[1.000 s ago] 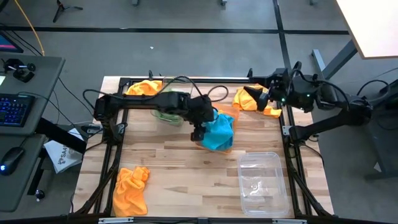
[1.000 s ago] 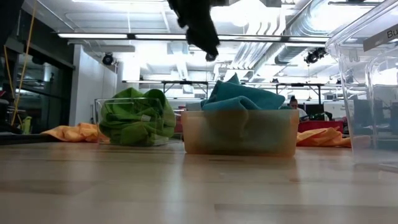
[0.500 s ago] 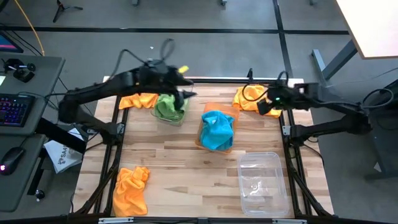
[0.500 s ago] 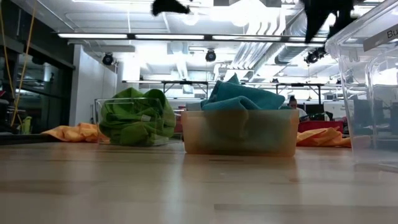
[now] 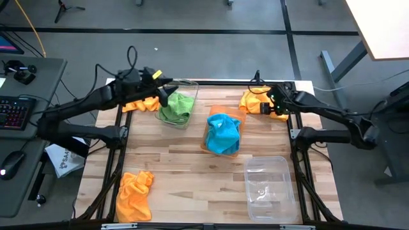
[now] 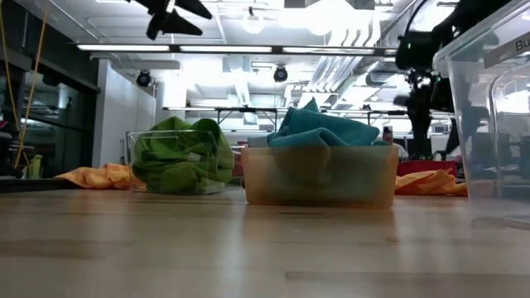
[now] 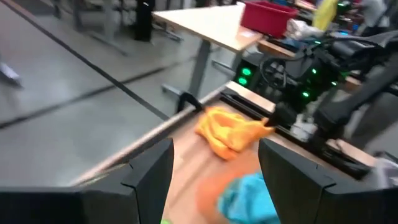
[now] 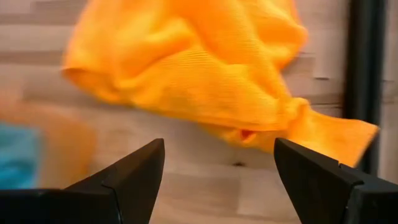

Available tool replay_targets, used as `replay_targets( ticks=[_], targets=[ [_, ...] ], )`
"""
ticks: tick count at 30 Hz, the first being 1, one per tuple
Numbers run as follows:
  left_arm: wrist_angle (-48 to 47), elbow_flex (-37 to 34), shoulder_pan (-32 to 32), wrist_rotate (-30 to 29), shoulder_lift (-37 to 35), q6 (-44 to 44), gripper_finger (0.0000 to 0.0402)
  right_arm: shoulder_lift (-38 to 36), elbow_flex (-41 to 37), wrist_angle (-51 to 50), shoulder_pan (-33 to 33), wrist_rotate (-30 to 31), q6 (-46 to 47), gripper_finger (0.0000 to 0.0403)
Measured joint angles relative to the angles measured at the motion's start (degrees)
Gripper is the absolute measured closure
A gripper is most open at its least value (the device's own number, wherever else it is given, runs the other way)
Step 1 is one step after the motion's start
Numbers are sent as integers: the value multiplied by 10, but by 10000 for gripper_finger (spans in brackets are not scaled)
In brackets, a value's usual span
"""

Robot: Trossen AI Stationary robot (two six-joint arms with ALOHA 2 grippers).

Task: Sort microfiber towel by color & place in baskets
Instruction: Put the top right orange microfiber cloth into the transparent white bin

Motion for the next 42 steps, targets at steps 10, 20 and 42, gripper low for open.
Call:
replay_targets(
  ticks=[10,20,42],
  targets=[
    [10,-6,57,5,-23,127,179,131,-4,74,-62,-18,24,104],
    [8,-6,131,86,-23,171,179,249,-3,85,-53,-18,62,114],
    [102,-5,205,182,-74,155,179,68,212,-123,137,121,56,398]
  ],
)
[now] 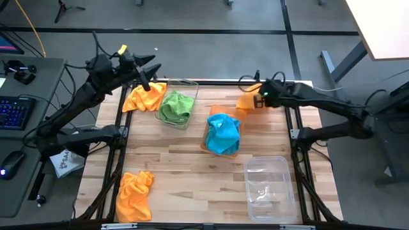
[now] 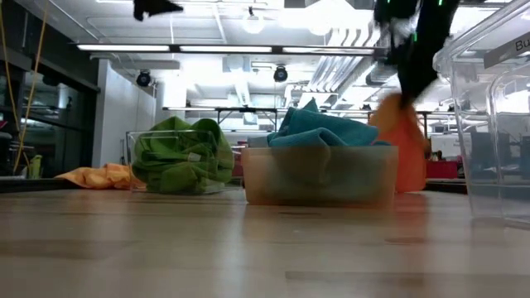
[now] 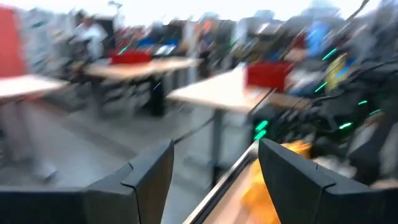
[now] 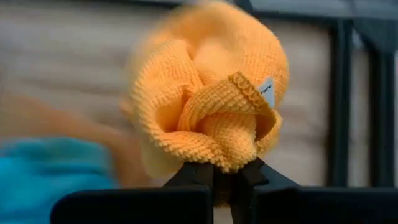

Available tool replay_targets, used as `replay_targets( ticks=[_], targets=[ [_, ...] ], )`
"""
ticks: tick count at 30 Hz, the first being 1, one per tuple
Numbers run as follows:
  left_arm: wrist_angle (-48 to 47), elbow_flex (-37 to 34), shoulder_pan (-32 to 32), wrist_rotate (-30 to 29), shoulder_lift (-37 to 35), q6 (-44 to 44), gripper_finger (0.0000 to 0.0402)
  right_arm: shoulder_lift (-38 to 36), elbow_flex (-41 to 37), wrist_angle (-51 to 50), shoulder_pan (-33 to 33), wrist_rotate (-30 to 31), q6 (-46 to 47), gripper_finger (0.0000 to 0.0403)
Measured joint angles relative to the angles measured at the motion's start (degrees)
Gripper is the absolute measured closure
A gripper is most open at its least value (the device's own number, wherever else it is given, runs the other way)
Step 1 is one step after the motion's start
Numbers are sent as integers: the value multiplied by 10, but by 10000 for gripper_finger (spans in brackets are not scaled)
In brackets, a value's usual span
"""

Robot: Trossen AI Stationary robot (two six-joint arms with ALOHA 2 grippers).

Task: Sort microfiber towel by color & place in baskets
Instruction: Put the top right orange microfiber cloth into the transparent white bin

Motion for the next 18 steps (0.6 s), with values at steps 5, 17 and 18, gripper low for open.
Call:
replay_targets(
  ticks=[5,17,18],
  targets=[
    [117,0,-1,89,18,-87,179,-44,90,38,59,29,-37,400],
    [153,0,-16,98,58,-225,179,-67,195,156,310,-106,-164,402],
    [153,0,-19,98,60,-229,179,-67,198,160,338,-116,-160,402]
  ],
)
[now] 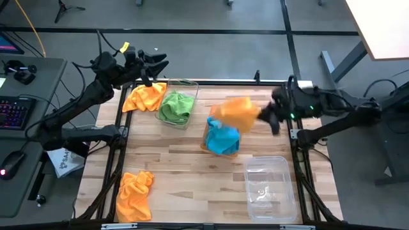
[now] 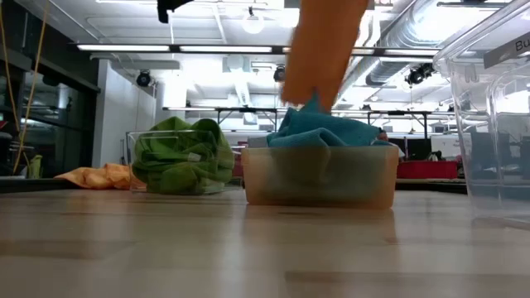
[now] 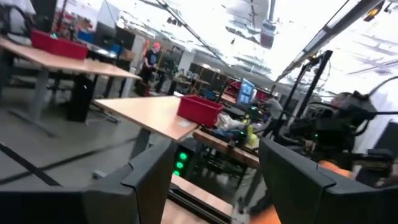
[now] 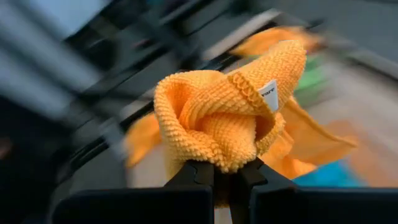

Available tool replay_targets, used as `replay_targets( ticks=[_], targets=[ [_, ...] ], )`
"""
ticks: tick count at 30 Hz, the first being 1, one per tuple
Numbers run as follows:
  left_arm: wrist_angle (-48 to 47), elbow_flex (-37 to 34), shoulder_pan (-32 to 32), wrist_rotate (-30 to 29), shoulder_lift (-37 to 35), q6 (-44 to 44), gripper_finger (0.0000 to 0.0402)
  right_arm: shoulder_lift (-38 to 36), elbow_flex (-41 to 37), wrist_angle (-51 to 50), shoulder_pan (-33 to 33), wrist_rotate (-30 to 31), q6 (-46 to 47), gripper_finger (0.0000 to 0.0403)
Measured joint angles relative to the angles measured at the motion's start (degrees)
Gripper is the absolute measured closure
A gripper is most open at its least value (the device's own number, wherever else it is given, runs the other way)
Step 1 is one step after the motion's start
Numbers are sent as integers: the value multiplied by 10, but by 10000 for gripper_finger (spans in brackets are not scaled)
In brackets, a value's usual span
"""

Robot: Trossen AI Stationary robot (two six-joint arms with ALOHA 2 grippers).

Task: Sort microfiber towel by color & place in baskets
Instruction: Put the top right orange microfiber cloth into the transparent white bin

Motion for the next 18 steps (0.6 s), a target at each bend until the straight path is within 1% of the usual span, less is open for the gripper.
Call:
replay_targets(
  ticks=[2,5,8,10,14,18],
  targets=[
    [0,0,-7,0,3,-9,179,0,2,-2,59,-12,26,402],
    [1,0,-19,-6,6,-23,179,-1,3,-15,145,-20,88,402],
    [0,0,-31,-32,7,-32,179,-4,3,-29,230,-17,163,402],
    [1,0,-37,-50,7,-32,179,-11,3,-26,283,2,207,402],
    [2,0,-46,-77,7,-33,179,-31,3,-19,374,70,278,402],
    [7,0,-48,-86,7,-47,179,-50,3,-1,437,83,353,402]
  ],
)
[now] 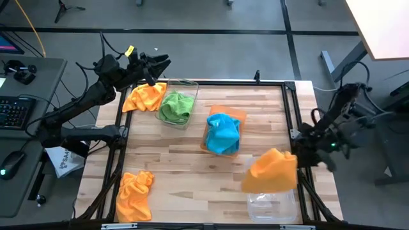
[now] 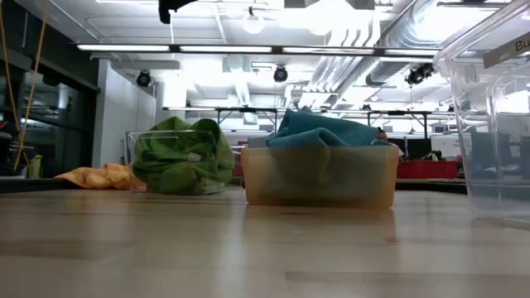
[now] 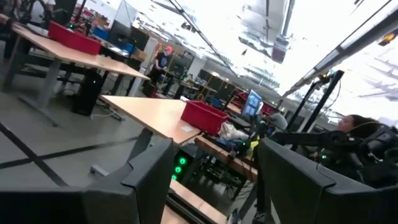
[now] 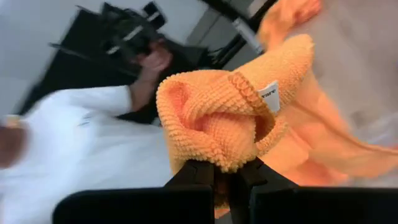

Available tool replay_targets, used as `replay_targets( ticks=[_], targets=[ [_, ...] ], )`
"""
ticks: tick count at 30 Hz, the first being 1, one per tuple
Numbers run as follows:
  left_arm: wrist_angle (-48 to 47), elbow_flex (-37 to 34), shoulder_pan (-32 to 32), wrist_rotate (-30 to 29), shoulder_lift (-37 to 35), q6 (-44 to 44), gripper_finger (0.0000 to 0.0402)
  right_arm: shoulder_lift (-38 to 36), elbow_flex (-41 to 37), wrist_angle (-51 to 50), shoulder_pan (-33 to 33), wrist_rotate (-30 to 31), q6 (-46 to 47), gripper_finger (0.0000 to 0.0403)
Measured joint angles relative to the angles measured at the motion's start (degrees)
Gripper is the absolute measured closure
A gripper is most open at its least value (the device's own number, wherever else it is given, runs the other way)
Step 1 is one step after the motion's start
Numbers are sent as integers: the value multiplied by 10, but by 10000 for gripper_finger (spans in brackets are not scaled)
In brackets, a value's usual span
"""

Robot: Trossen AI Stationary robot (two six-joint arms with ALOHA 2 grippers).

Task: Sort microfiber towel by color & place in baskets
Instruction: Put the top right orange microfiber cloth into the transparent white bin

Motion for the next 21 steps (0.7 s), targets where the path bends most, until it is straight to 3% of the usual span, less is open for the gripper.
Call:
replay_targets(
  ticks=[4,8,13,21],
  targets=[
    [11,0,0,-4,0,-4,179,-7,1,-33,42,-30,101,402],
    [11,0,0,-10,0,-5,179,5,0,-139,53,-47,187,402],
    [11,0,0,-11,0,-5,179,49,0,-223,49,-22,195,402],
    [11,0,0,-15,0,-4,179,150,0,-230,47,-28,151,402]
  ],
)
